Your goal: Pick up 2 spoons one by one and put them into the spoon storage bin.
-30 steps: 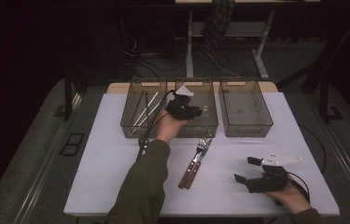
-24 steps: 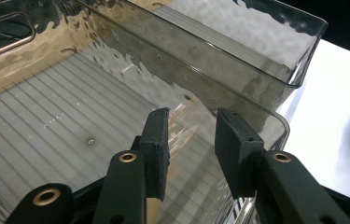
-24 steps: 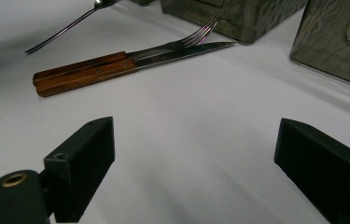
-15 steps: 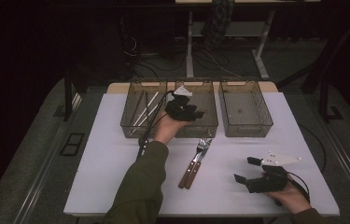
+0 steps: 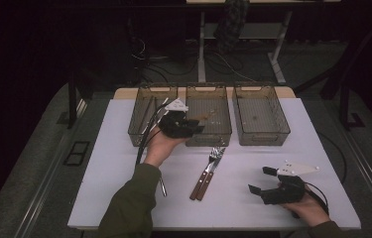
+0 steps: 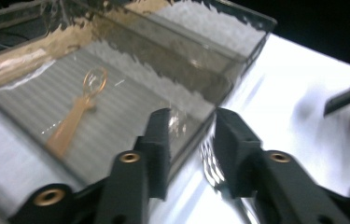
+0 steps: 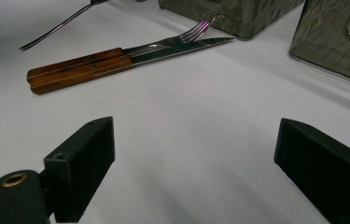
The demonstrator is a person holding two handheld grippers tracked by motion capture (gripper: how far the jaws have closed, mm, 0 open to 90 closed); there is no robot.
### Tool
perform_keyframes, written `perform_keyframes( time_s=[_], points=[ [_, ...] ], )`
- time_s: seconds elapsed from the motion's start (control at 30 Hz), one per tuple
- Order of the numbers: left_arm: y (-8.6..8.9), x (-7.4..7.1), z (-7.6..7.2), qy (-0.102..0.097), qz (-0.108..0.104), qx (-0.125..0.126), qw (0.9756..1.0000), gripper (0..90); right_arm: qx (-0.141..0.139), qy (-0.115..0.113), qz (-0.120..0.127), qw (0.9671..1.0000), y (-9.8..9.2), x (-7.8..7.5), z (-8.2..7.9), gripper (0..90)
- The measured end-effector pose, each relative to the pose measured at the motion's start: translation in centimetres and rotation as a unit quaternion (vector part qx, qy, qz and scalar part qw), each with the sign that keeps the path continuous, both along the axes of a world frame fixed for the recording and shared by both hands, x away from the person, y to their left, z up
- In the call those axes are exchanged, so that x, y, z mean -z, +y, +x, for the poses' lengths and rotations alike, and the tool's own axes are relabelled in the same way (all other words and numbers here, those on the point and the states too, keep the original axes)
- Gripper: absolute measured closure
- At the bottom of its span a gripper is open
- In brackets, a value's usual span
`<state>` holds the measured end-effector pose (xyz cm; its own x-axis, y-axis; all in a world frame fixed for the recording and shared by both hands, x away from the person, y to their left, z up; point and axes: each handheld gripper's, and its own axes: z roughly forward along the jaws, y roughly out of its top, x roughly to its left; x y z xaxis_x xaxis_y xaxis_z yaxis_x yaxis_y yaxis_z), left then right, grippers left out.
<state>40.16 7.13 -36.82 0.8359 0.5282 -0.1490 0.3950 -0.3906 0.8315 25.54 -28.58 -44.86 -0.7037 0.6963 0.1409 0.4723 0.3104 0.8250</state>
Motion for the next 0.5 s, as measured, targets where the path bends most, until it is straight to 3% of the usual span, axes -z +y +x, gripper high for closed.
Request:
perform_keyframes(
  time_s=[0.27,0.43,0.5],
  points=[
    [4.3,1.8,-2.4,0.015,0.005,-0.001,0.9999,88.2,0.002,0.001,0.000,1.0000,0.0,0.0,0.0,12.0],
    [6.9,3.2,-3.9,0.023,0.012,-0.019,0.9995,89.1,0.002,0.001,-0.001,1.0000,0.0,0.0,0.0,12.0],
    [7.7,3.5,-4.5,0.023,0.026,-0.021,0.9992,89.1,0.003,0.001,0.000,1.0000,0.0,0.0,0.0,12.0]
  ],
)
